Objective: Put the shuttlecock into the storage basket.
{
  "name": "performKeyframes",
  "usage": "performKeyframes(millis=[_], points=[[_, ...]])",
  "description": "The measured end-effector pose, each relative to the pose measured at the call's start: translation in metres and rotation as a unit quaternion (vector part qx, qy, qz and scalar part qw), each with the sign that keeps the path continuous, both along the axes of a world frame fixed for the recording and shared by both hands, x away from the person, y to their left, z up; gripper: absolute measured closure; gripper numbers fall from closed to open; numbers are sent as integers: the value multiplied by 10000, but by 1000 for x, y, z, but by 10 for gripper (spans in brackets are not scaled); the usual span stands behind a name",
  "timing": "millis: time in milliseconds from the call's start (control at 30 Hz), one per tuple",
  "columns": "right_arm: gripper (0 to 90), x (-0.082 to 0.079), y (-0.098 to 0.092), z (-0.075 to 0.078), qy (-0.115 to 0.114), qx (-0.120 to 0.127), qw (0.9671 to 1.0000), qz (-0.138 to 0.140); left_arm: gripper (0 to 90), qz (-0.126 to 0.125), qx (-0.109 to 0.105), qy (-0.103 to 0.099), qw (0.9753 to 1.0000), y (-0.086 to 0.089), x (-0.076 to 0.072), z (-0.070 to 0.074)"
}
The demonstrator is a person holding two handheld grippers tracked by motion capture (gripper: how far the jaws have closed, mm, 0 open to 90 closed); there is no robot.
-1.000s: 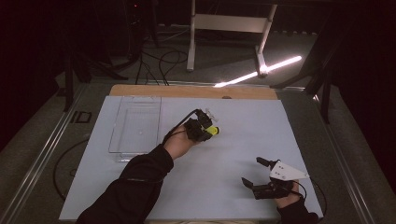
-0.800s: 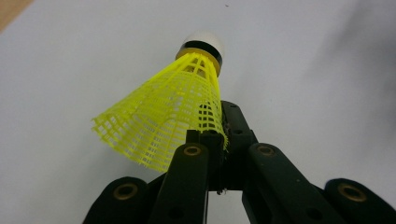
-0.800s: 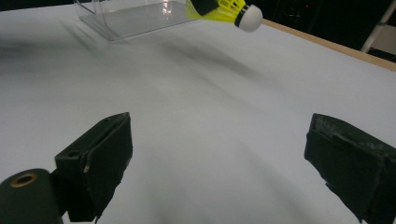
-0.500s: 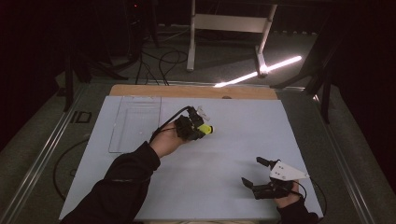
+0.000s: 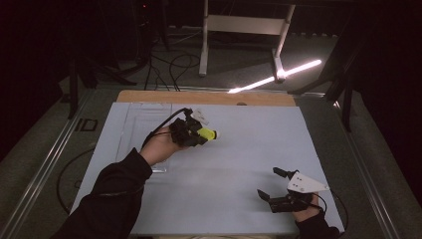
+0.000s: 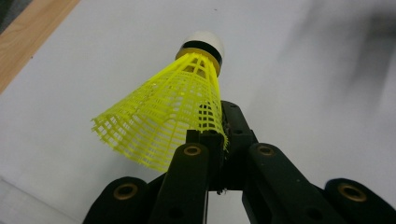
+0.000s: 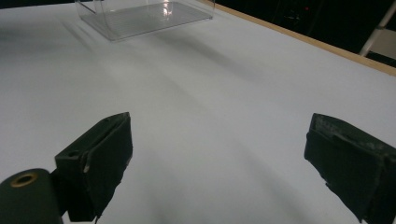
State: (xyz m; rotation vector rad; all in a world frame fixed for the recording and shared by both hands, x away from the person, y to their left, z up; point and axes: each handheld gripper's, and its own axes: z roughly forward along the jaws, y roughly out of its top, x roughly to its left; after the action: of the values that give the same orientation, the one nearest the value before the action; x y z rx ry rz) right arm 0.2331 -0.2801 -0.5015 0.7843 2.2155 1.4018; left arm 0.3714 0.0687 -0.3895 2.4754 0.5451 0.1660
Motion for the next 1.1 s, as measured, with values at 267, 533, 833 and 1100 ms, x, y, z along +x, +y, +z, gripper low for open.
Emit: performKeyframes(millis=[267, 533, 833, 1100], points=[[81, 0, -1, 0, 12, 16, 10000, -7, 899, -82, 0, -83, 9999, 24, -8, 10], [81, 1, 0, 0, 28, 27, 10000, 29, 899, -122, 73, -149, 9998, 46, -14, 14], [85, 1, 0, -1, 45, 28, 10000, 36, 898, 35, 155, -196, 9997, 67, -19, 17], [85, 1, 0, -1, 68, 38, 10000, 33, 898, 228, 222, -147, 9994, 96, -20, 17]])
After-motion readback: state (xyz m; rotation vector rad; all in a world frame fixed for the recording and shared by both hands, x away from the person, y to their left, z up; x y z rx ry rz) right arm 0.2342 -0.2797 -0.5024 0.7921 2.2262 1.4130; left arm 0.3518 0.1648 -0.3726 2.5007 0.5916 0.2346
